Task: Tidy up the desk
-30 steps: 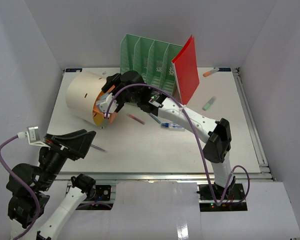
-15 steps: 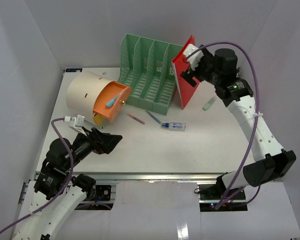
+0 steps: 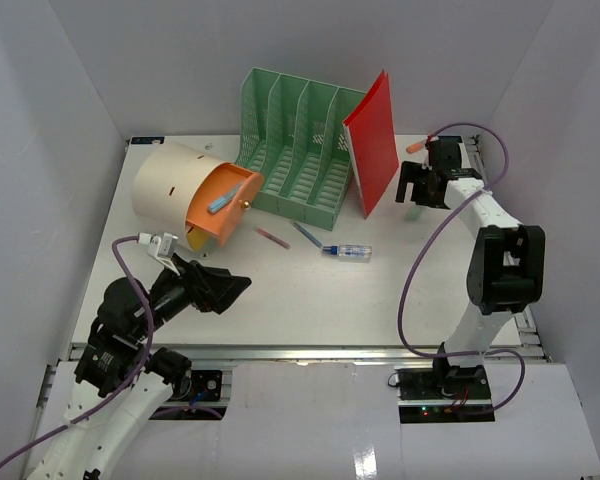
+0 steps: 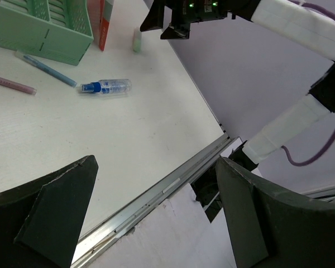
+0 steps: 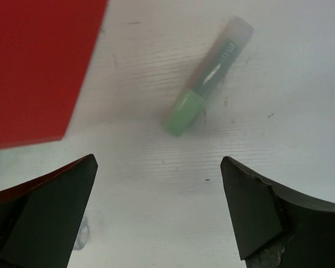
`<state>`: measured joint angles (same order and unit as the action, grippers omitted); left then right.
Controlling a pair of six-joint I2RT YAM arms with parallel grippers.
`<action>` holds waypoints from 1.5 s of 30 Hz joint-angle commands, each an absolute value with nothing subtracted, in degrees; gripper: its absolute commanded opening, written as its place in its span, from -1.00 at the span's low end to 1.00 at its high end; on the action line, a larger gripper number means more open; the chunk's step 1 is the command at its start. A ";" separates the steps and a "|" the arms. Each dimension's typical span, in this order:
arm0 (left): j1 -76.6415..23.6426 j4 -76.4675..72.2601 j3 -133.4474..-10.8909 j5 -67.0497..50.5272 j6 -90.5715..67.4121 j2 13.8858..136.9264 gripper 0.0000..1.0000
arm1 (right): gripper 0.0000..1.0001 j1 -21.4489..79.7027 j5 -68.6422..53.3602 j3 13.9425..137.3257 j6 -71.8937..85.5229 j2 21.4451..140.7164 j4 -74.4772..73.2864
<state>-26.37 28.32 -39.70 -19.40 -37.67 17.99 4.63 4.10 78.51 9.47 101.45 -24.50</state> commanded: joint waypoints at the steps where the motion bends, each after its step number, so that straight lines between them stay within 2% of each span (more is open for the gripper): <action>1: -26.46 28.97 -40.01 -20.22 -36.62 16.31 0.96 | 0.96 1.67 10.68 86.62 23.81 109.63 -24.45; 5: -26.51 29.33 -39.61 -19.75 -37.12 15.15 0.96 | 0.96 1.41 15.81 90.63 23.91 115.68 -24.88; 11: -26.46 29.36 -39.29 -19.54 -38.15 14.62 0.96 | 0.86 0.39 14.35 94.02 25.38 120.24 -23.67; 20: -26.54 29.44 -39.63 -19.68 -39.21 14.50 0.96 | 0.56 -1.60 11.64 94.04 26.46 123.59 -23.64; 27: -26.47 29.36 -39.33 -19.85 -39.87 14.74 0.96 | 0.23 -2.27 9.89 93.85 26.63 124.07 -23.07; 33: -26.54 29.21 -39.02 -20.30 -40.22 15.69 0.96 | -0.18 -2.51 8.26 92.82 26.49 124.33 -22.45; 37: -26.46 27.56 -37.46 -22.79 -40.90 17.40 0.96 | -0.37 -2.87 7.04 90.22 26.29 122.90 -20.86; 39: -26.46 25.86 -36.44 -26.13 -41.23 18.91 0.96 | -0.58 -3.34 5.43 87.78 25.99 120.74 -19.68; 43: -26.49 20.76 -34.10 -33.50 -41.71 22.20 0.96 | -0.81 -3.60 -0.63 78.96 22.75 111.94 -14.87; 45: -26.46 18.13 -33.05 -35.64 -42.45 23.94 0.96 | -0.85 -3.60 -4.02 74.40 19.49 107.08 -10.87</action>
<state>-26.37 24.65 -34.71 -27.33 -41.15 20.74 -3.42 3.94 82.01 24.39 117.49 -16.15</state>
